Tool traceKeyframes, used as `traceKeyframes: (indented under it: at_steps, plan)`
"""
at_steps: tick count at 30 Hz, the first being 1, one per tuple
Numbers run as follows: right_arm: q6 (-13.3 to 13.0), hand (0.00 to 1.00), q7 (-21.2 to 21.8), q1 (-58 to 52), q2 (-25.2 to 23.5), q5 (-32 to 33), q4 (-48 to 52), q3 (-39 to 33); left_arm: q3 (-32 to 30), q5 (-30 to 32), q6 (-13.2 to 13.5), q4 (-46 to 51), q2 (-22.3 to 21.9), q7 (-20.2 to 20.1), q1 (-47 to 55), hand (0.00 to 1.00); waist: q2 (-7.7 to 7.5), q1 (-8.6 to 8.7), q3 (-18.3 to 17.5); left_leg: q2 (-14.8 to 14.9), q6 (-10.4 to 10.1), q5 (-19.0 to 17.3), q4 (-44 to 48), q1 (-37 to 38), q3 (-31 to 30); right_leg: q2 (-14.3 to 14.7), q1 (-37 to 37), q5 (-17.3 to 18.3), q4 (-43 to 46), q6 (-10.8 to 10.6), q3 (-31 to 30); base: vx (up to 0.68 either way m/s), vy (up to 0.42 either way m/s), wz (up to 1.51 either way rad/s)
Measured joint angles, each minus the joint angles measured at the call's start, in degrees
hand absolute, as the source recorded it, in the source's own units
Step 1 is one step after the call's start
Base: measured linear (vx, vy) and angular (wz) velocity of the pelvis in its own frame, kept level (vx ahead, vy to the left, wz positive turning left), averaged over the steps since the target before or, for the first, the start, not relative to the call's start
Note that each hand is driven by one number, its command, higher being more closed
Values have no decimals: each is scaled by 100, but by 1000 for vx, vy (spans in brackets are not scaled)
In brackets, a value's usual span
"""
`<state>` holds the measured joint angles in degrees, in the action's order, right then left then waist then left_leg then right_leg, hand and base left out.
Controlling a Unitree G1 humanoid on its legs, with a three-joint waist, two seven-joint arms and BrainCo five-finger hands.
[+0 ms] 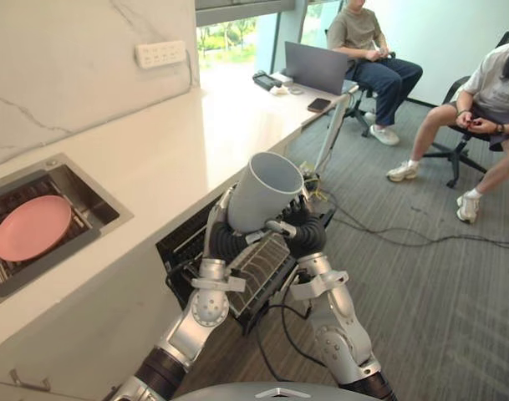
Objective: Walk over to the sink, pick up the cup, carry it to the dishwasher, place the cup inside the dishwasher, then close the dishwasher door
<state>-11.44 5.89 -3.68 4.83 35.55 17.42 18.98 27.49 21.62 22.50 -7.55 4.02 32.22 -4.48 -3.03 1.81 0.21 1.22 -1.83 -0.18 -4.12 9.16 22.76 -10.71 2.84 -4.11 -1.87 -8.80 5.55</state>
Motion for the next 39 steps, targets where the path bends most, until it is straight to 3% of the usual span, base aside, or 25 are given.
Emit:
traceKeyframes:
  at_steps: [16, 17, 39]
  plan:
    - [63, 0, -355, 0, 32, -210, -39, 91, 181, 186, 0, -10, 41, 8, 0, 100, -15, 2, -114, -11, 14, 72, -31, -5, -19, -5, -27, 3, 22, -2, -1, 0, 0, 0]
    - [68, 100, -361, 0, 36, -210, -40, 90, 181, 229, 0, -10, 47, 13, 0, 100, -16, 3, -129, -11, 15, 77, -32, -5, -19, -5, -27, 5, 23, 1, -1, 0, 0, 0]
    - [121, 100, -543, -2, 183, -634, -43, 182, 162, 338, 12, -38, 73, 167, 217, 100, 25, 11, -210, -8, 12, 136, -40, -29, -71, -11, -63, 39, 69, 38, 17, -2, 0, 0]
